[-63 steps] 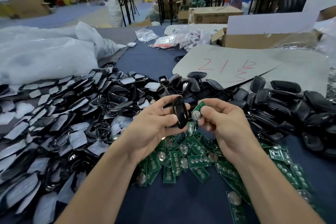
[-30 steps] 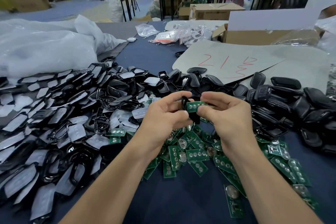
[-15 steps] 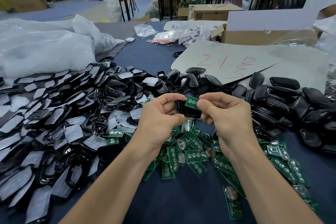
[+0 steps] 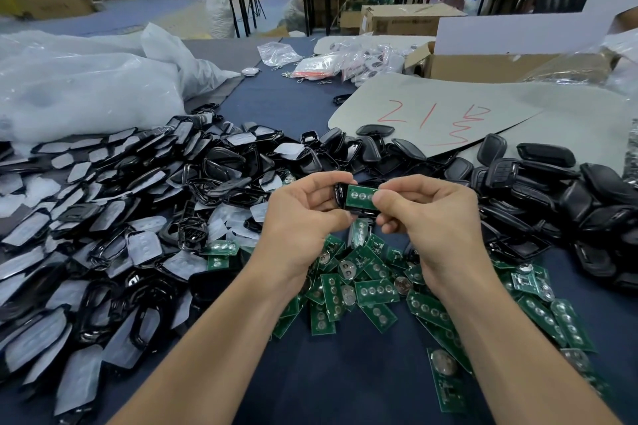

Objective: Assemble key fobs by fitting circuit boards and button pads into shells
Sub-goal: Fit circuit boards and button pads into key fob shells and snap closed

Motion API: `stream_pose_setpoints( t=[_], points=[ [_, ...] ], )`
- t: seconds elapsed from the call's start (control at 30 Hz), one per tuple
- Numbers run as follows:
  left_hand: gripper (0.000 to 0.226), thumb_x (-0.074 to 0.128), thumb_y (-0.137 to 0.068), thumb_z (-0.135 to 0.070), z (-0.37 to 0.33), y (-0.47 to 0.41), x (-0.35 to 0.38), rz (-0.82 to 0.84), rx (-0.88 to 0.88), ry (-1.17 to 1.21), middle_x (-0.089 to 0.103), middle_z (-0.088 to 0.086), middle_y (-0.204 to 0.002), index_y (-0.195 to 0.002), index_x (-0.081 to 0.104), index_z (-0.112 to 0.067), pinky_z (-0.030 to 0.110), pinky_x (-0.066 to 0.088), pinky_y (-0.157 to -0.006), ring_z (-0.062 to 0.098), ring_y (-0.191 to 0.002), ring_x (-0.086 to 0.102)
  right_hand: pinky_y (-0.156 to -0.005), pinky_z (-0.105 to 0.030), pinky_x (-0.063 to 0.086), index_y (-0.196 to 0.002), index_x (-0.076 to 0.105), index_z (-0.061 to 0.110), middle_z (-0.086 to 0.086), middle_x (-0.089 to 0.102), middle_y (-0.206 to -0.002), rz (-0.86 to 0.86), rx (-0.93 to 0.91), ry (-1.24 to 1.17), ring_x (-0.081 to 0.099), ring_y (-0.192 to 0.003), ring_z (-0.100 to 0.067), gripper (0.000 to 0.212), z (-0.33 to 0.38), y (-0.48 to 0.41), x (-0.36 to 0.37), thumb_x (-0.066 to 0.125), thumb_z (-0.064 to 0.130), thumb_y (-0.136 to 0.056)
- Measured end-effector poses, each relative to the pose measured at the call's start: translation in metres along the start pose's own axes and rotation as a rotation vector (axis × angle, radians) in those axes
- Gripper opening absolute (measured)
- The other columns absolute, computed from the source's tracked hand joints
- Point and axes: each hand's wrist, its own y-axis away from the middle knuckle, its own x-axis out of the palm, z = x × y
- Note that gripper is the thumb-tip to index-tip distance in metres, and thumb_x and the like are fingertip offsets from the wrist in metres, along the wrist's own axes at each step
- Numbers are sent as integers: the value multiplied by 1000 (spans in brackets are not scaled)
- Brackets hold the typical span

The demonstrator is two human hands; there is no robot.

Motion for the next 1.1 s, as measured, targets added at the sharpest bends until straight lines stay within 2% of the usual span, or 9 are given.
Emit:
stream_pose_setpoints(
  t=[0.2,0.37,0.5,0.6,0.77,0.87,0.97,1.03,1.1],
  points=[
    [49,70,-79,25,2,1,1,-4,32,-27,81,6,-97,-110,75,-12,18,56,-71,11,-81,75,-52,-29,55,-71,80,21,-9,72,-60,-45,-30,154,67,-49,-20,17,-3,2,2,85,5,-77],
    [49,70,-78,25,3,0,0,-9,31,-26,81,6,-95,-109,76,-14,17,55,-69,9,-77,74,-50,-26,53,-70,80,24,-6,72,-59,-109,-49,172,67,-48,-17,19,-3,0,0,85,6,-76],
    [50,69,-79,26,2,1,0,-3,21,-12,81,3,-93,-109,75,-14,15,54,-66,5,-71,72,-48,-22,51,-68,79,19,-9,70,-57,-66,-41,116,64,-46,-17,21,-1,0,0,83,0,-77],
    [50,69,-79,25,2,1,1,-1,21,-4,81,3,-95,-108,75,-16,16,55,-67,7,-73,72,-46,-21,49,-66,79,18,-10,69,-55,-57,-39,93,62,-45,-16,24,-1,0,0,81,-4,-77],
    [51,70,-79,24,1,2,1,-3,29,-15,81,6,-97,-106,77,-18,18,56,-68,8,-74,72,-48,-24,50,-68,79,21,-7,71,-57,-56,-46,160,64,-47,-16,21,-2,2,1,83,2,-77],
    [49,72,-79,21,1,3,1,-7,37,-28,81,6,-96,-104,79,-21,20,57,-72,12,-79,73,-51,-28,53,-69,79,26,-2,72,-58,-125,-60,254,68,-47,-17,19,-1,3,2,85,9,-75],
    [36,78,-81,9,1,5,4,-48,40,-33,81,8,-91,-100,82,-22,25,61,-75,16,-78,74,-56,-34,60,-69,78,29,7,72,-57,-216,-73,364,70,-49,-13,13,0,7,5,85,18,-71],
    [29,78,-83,7,0,5,6,-108,32,-8,81,8,-87,-96,82,-18,28,63,-72,20,-79,78,-61,-36,62,-67,77,29,12,71,-56,-231,-84,426,71,-52,-9,10,1,10,8,85,23,-70],
    [29,77,-83,10,-1,5,8,-167,34,-16,81,5,-81,-90,83,-17,25,62,-67,16,-75,78,-63,-33,62,-65,77,28,15,69,-54,-234,-105,478,70,-53,-4,10,1,13,12,85,26,-71]
  ],
)
